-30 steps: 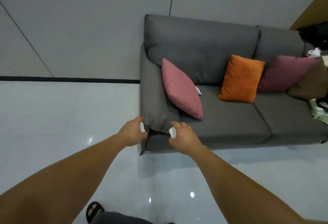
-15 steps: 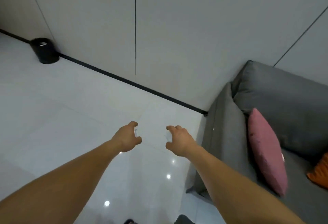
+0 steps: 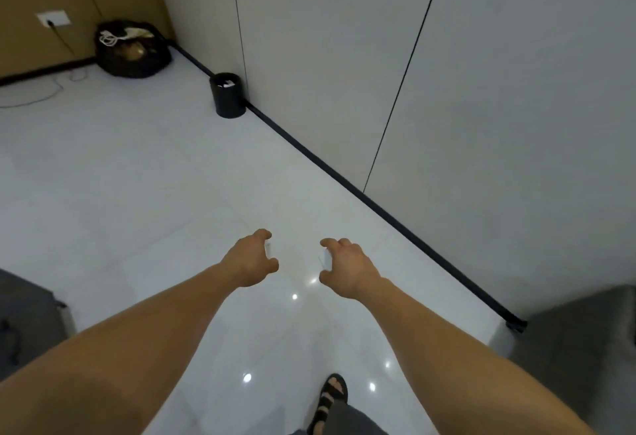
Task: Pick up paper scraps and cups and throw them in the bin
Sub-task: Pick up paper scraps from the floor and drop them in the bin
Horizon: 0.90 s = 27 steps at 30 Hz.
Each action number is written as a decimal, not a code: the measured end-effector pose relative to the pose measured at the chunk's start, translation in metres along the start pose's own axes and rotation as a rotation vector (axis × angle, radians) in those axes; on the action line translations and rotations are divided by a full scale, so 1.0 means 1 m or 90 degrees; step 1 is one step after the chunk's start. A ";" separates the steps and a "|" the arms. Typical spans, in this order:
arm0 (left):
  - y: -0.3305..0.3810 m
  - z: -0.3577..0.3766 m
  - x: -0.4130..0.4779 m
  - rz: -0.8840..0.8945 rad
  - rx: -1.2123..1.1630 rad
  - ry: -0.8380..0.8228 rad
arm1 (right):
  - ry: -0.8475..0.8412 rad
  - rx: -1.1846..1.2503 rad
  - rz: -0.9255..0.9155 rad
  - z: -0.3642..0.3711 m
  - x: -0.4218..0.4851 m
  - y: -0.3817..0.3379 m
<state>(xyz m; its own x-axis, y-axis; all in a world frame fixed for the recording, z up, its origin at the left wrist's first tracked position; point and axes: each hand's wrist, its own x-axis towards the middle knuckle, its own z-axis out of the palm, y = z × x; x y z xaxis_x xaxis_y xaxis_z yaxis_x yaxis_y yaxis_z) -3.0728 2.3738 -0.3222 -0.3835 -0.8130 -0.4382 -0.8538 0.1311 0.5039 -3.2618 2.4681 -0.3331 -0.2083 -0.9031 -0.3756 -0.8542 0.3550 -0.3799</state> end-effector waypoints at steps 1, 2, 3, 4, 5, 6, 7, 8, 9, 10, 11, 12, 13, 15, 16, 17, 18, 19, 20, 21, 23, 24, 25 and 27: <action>0.003 -0.010 0.014 -0.010 -0.007 0.015 | -0.004 -0.007 -0.019 -0.010 0.021 -0.003; 0.007 -0.020 0.028 -0.015 -0.014 0.030 | -0.006 -0.017 -0.038 -0.021 0.041 -0.006; 0.008 -0.030 0.043 -0.019 -0.024 0.043 | -0.005 -0.024 -0.054 -0.031 0.061 -0.009; 0.008 -0.039 0.055 -0.025 -0.034 0.051 | -0.007 -0.033 -0.066 -0.040 0.080 -0.014; 0.007 -0.048 0.066 -0.031 -0.043 0.055 | -0.013 -0.038 -0.076 -0.046 0.098 -0.019; 0.004 -0.057 0.078 -0.041 -0.052 0.060 | -0.017 -0.044 -0.088 -0.052 0.116 -0.025; 0.001 -0.067 0.091 -0.052 -0.060 0.068 | -0.026 -0.055 -0.097 -0.057 0.134 -0.032; -0.005 -0.078 0.107 -0.066 -0.070 0.076 | -0.035 -0.061 -0.102 -0.062 0.154 -0.040; -0.011 -0.089 0.123 -0.080 -0.079 0.084 | -0.043 -0.065 -0.107 -0.065 0.175 -0.048; -0.018 -0.100 0.138 -0.088 -0.086 0.087 | -0.052 -0.069 -0.114 -0.067 0.195 -0.056; -0.026 -0.110 0.156 -0.093 -0.092 0.091 | -0.054 -0.076 -0.120 -0.069 0.217 -0.065; -0.034 -0.123 0.176 -0.092 -0.096 0.095 | -0.049 -0.083 -0.125 -0.073 0.240 -0.075; -0.039 -0.133 0.192 -0.089 -0.097 0.095 | -0.044 -0.086 -0.125 -0.077 0.258 -0.082; -0.051 -0.159 0.229 -0.084 -0.103 0.097 | -0.040 -0.089 -0.119 -0.083 0.297 -0.100; -0.055 -0.175 0.248 -0.081 -0.103 0.099 | -0.043 -0.094 -0.114 -0.088 0.317 -0.111; -0.057 -0.190 0.265 -0.078 -0.103 0.094 | -0.046 -0.097 -0.108 -0.095 0.335 -0.121; -0.058 -0.204 0.280 -0.072 -0.101 0.087 | -0.046 -0.098 -0.099 -0.101 0.353 -0.131; -0.059 -0.218 0.297 -0.062 -0.098 0.083 | -0.041 -0.098 -0.096 -0.108 0.372 -0.140; -0.060 -0.232 0.315 -0.053 -0.091 0.083 | -0.034 -0.099 -0.096 -0.114 0.390 -0.149; -0.062 -0.246 0.332 -0.047 -0.086 0.087 | -0.027 -0.096 -0.099 -0.120 0.408 -0.159; -0.066 -0.271 0.365 -0.050 -0.078 0.087 | -0.025 -0.086 -0.105 -0.131 0.441 -0.175; -0.067 -0.282 0.381 -0.051 -0.075 0.084 | -0.026 -0.083 -0.107 -0.135 0.456 -0.181; -0.067 -0.291 0.396 -0.054 -0.070 0.082 | -0.027 -0.085 -0.109 -0.140 0.472 -0.185; -0.065 -0.307 0.431 -0.057 -0.062 0.077 | -0.024 -0.081 -0.110 -0.154 0.509 -0.191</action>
<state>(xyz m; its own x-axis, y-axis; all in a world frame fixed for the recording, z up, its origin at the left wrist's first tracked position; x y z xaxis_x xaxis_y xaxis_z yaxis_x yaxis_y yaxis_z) -3.0745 1.8407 -0.3149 -0.2575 -0.8823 -0.3941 -0.8418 0.0045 0.5397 -3.2780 1.9038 -0.3215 -0.0372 -0.9372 -0.3469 -0.9291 0.1602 -0.3332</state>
